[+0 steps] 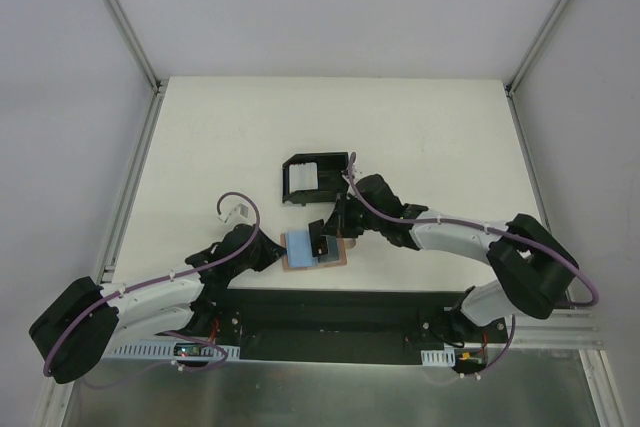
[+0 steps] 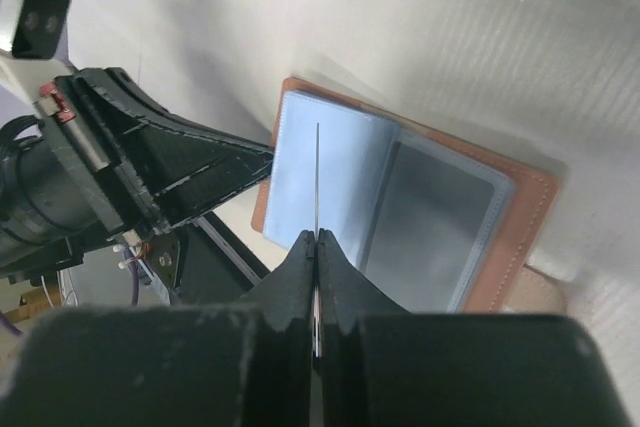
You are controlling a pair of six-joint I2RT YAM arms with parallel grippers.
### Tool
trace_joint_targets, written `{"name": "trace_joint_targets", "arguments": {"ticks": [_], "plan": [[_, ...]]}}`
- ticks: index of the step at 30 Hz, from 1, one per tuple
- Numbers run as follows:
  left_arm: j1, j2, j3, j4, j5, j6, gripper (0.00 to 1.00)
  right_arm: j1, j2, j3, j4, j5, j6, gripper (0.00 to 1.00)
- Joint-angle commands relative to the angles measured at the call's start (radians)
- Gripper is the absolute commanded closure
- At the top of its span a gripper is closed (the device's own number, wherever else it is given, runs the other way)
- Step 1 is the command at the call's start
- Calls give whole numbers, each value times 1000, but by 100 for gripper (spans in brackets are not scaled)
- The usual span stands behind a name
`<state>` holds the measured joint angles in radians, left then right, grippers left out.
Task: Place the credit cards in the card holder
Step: Insert the credit card into the card holder.
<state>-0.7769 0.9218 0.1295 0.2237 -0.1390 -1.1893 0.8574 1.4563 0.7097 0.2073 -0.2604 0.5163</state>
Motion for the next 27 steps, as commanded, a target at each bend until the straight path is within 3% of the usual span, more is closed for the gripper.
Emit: {"name": "trace_joint_targets", "arguments": {"ticks": [1, 18, 27], "plan": [[8, 9, 9, -64, -22, 30, 100, -29, 47, -26, 95, -89, 31, 99], [8, 8, 2, -58, -17, 31, 100, -67, 200, -99, 247, -128, 119, 100], [8, 23, 2, -52, -16, 31, 100, -70, 207, -130, 268, -119, 149, 100]]}}
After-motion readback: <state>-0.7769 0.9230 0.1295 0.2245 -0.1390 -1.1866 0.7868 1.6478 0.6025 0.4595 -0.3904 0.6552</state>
